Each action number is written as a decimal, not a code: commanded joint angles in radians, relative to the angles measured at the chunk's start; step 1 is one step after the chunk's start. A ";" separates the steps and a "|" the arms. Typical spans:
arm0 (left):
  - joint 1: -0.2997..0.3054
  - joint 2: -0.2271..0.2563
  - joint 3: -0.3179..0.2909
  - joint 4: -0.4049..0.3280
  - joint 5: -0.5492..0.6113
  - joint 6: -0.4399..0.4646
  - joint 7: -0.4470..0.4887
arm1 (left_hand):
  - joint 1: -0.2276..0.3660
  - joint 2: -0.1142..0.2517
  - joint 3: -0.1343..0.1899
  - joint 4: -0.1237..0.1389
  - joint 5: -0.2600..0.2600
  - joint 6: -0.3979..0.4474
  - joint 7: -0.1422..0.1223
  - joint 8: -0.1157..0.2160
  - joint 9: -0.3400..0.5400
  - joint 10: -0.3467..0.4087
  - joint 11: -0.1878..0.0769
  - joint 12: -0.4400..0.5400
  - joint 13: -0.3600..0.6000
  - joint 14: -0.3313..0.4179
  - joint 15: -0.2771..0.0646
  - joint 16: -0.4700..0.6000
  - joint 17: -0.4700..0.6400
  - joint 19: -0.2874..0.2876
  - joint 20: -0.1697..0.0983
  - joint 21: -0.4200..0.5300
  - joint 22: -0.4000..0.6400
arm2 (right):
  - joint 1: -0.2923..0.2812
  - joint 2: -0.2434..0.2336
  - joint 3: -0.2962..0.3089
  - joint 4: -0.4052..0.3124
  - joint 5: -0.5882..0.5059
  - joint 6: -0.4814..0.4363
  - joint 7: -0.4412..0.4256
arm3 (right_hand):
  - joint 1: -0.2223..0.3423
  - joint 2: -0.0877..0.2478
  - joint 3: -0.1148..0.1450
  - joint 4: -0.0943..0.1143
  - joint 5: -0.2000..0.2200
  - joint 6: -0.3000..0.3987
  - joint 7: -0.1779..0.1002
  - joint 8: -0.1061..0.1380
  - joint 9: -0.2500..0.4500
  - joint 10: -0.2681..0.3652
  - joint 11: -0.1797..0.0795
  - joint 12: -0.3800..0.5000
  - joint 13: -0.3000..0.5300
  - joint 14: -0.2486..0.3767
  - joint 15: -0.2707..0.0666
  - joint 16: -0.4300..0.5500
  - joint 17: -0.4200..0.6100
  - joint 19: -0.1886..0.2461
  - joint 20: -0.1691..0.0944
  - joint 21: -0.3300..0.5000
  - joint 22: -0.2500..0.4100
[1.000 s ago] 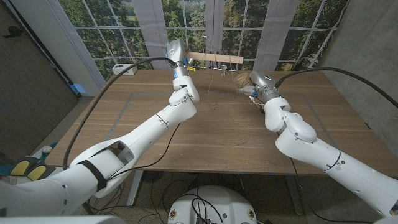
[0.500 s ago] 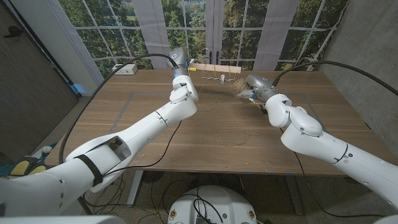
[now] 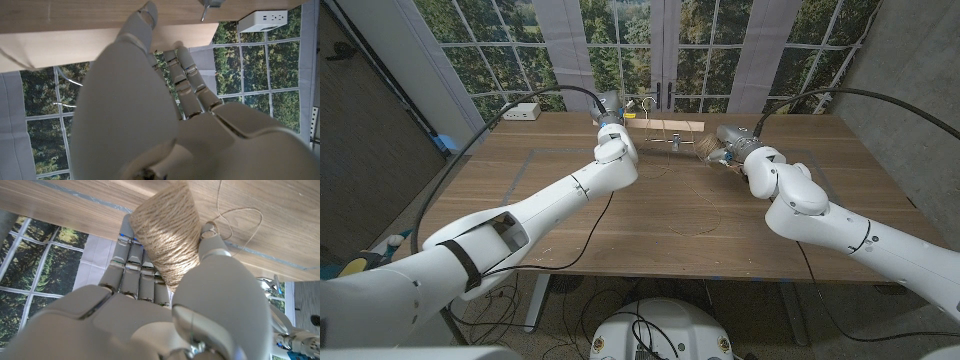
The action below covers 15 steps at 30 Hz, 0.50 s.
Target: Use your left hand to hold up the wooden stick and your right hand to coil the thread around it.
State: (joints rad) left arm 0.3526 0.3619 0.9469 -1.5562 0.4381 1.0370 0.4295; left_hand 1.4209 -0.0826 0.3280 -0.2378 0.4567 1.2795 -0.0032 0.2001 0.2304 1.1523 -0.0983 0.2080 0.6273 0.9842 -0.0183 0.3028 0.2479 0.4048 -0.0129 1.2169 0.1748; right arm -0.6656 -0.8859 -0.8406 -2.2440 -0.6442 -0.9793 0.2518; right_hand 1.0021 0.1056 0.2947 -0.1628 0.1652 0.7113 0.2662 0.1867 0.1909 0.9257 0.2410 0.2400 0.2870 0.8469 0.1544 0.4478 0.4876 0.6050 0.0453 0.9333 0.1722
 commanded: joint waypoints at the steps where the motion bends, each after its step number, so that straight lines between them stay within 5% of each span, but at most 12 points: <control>1: -0.067 0.016 0.081 0.035 -0.069 0.108 -0.152 | 0.009 0.017 0.075 0.068 0.007 0.008 0.014 0.003 0.002 0.000 0.006 0.002 0.008 0.225 -0.222 0.001 0.454 -0.010 0.001 0.006 0.005 | 0.131 0.013 -0.123 0.050 -0.049 -0.069 0.200 | -0.011 0.040 0.232 0.006 0.007 0.383 -0.221 0.002 0.000 0.208 -0.145 -0.004 0.001 0.246 -0.289 0.002 0.023 -0.063 -0.050 0.002 0.003; 15: -0.094 0.039 0.132 0.053 -0.146 0.129 -0.211 | 0.012 0.023 0.075 0.069 0.005 -0.003 0.015 0.001 0.003 -0.009 0.007 -0.004 0.003 0.217 -0.222 -0.007 0.457 -0.019 0.007 0.012 0.007 | 0.195 0.021 -0.175 0.094 -0.013 -0.080 0.307 | -0.006 0.049 0.220 0.007 0.008 0.364 -0.225 -0.001 -0.001 0.190 -0.141 -0.010 0.002 0.222 -0.290 0.002 0.028 -0.084 -0.058 -0.004 0.002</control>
State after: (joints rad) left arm 0.2877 0.3826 1.0304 -1.5147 0.3404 1.1349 0.2729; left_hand 1.4208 -0.0825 0.3280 -0.2378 0.4566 1.2741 0.0022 0.1962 0.2298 1.1481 -0.0943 0.2043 0.6323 0.9843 -0.0182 0.2969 0.2479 0.3887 -0.0072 1.2246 0.1795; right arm -0.5219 -0.8712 -0.9710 -2.1801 -0.6741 -1.0440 0.4736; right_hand 1.0020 0.1056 0.2946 -0.1629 0.1669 0.7113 0.2662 0.1811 0.1909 0.9257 0.2410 0.2303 0.2869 0.8343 0.1419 0.4445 0.5071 0.5832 0.0483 0.9336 0.1724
